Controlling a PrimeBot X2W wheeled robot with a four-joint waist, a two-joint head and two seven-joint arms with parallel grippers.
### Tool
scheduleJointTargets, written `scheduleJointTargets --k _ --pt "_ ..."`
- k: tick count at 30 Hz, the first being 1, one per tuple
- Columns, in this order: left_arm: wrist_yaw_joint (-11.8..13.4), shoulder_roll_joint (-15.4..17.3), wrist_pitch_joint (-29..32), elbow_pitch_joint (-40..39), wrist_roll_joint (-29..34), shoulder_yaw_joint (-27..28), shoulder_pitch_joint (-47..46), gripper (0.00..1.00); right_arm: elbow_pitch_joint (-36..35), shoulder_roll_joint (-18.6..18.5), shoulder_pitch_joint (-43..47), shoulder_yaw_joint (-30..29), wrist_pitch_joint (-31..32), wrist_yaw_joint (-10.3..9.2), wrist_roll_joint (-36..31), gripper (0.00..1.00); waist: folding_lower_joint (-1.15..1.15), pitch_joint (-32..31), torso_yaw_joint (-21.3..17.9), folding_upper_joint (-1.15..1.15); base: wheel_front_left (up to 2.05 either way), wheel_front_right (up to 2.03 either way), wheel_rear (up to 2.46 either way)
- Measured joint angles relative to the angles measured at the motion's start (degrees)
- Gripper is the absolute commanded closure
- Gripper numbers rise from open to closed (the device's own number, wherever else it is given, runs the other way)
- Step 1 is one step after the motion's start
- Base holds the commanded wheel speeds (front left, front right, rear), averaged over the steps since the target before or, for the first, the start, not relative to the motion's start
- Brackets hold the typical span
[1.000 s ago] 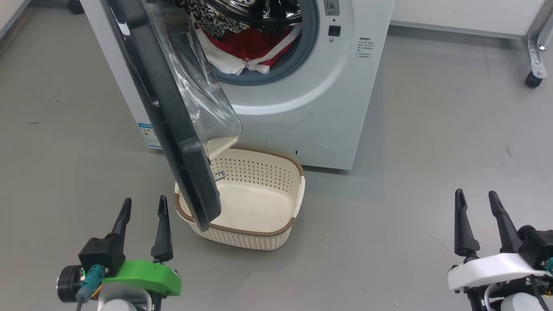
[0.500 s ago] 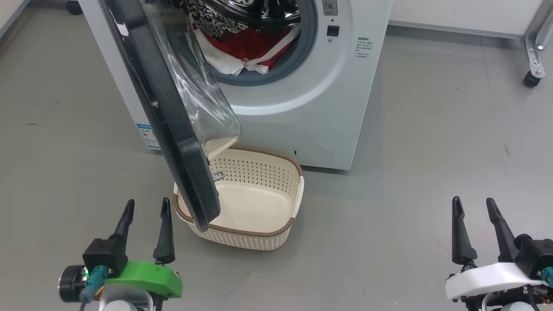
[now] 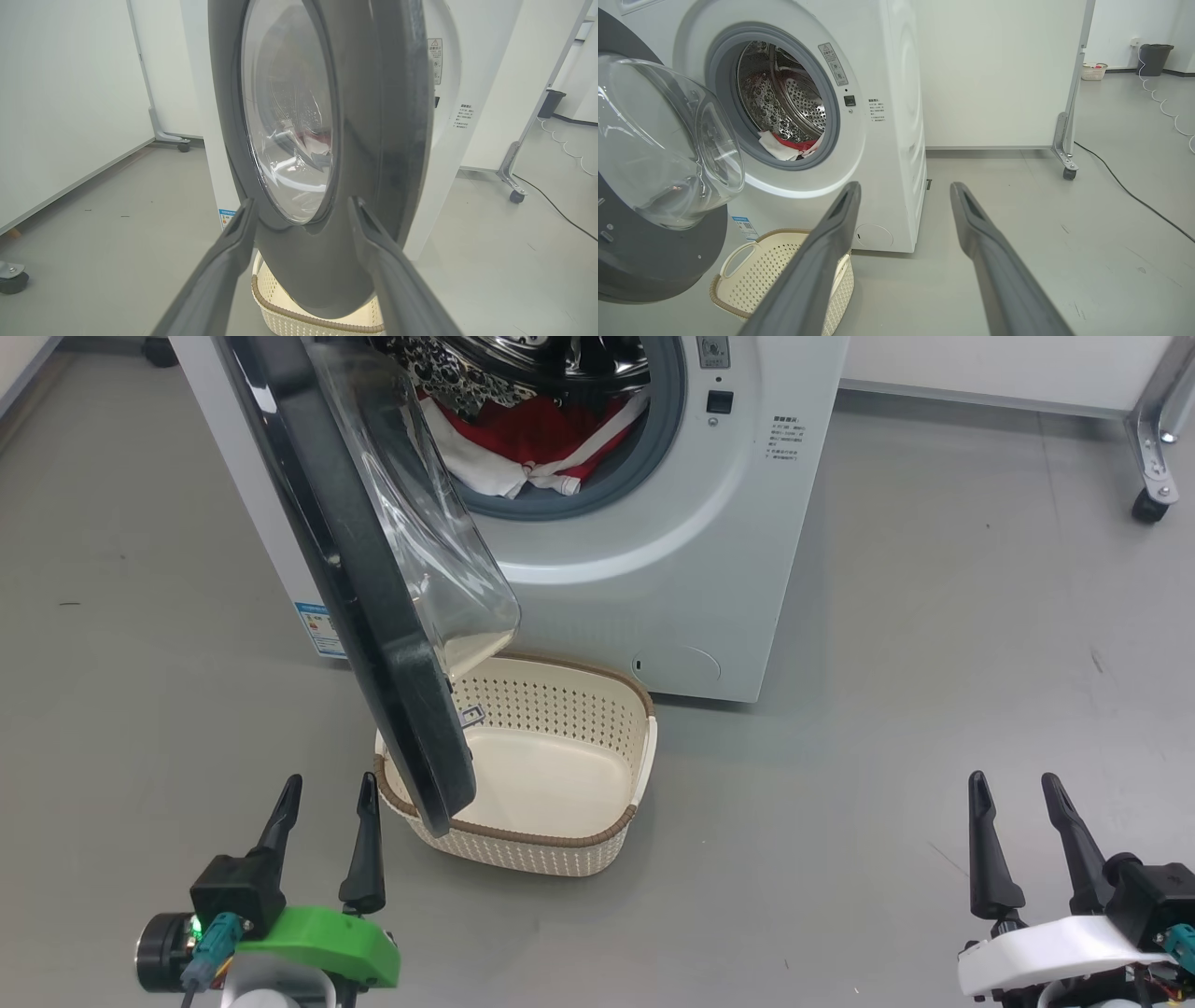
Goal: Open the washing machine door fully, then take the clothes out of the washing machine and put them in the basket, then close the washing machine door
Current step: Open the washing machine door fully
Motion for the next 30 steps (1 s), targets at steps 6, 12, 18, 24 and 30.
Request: scheduleJointTargets --k 6,12,18,24,30 --pt "0.0 0.0 0.0 0.23 0.0 -0.13 0.0 0.0 0.0 0.58 0.08 -0.55 0.0 0.48 -0.57 0.0 0.0 0.04 0.04 0.0 0.0 0.0 0.0" --pt "0.0 0.0 0.0 0.24 -0.01 -0.21 0.0 0.0 0.0 0.89 0.53 -1.05 0.0 0.98 -1.05 0.0 0.0 0.08 0.08 0.0 0.0 0.0 0.0" --pt "0.0 0.0 0.0 0.23 -0.02 -0.26 0.0 0.0 -0.29 1.6 0.76 -1.63 0.0 1.22 -1.53 0.0 0.0 0.25 0.09 0.0 0.0 0.0 0.0" --pt "0.01 0.0 0.0 0.23 -0.03 -0.4 0.0 0.0 -0.31 1.96 0.85 -1.94 0.0 1.56 -1.77 0.0 0.0 0.36 0.14 0.0 0.0 0.0 0.0" --pt "0.0 0.0 0.0 0.23 -0.04 -0.53 0.0 0.0 -0.25 2.4 0.93 -2.03 0.0 2.27 -2.12 0.0 0.0 0.35 0.25 0.0 0.0 0.0 0.0"
